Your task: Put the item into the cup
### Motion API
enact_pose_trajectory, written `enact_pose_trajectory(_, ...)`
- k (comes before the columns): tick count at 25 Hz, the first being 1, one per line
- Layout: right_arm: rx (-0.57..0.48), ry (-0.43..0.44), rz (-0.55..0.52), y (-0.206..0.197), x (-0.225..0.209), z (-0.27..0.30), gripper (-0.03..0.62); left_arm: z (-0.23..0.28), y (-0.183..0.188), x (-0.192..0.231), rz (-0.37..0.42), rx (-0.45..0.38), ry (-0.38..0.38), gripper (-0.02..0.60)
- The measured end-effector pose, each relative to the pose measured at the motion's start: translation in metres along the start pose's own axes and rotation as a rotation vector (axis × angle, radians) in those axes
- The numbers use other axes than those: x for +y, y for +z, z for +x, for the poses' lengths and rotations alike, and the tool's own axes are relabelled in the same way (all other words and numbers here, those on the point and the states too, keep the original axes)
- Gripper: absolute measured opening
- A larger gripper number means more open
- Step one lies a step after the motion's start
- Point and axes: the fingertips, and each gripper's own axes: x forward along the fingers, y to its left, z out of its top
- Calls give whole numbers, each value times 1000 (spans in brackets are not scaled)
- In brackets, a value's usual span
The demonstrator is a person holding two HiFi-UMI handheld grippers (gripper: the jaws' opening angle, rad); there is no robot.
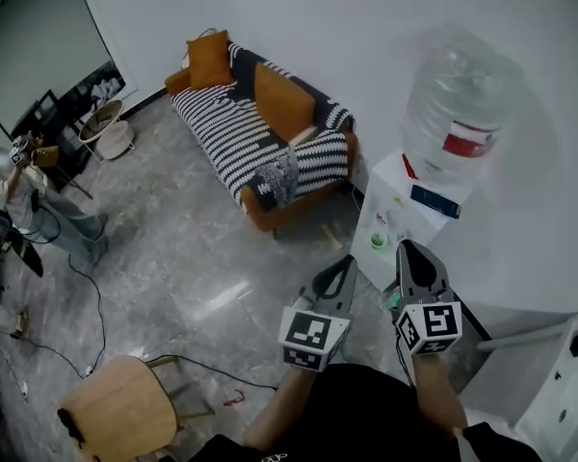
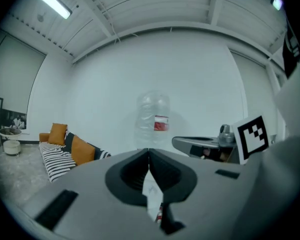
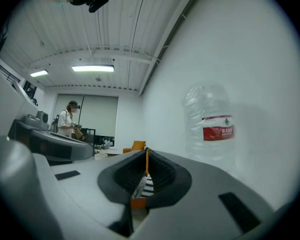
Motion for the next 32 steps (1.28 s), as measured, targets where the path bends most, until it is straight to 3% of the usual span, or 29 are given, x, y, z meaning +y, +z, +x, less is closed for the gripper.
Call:
enact_pose_trajectory(8,-17,59,51,1,27,-110,21,-67,-14,-82,8,7,6,12)
enact_pose_trajectory(14,12,68,36,-11,41,-157,20,-100,-35,-106,-16,32,15,14)
enact_pose_trajectory(29,31,79,2,-7,53,-171,9,-109,-28,-129,6,-23,-46,14)
enact_pose_trajectory(32,4,67,12,-6,55,-176,9,-113,-37,-129,11,2,-37,14)
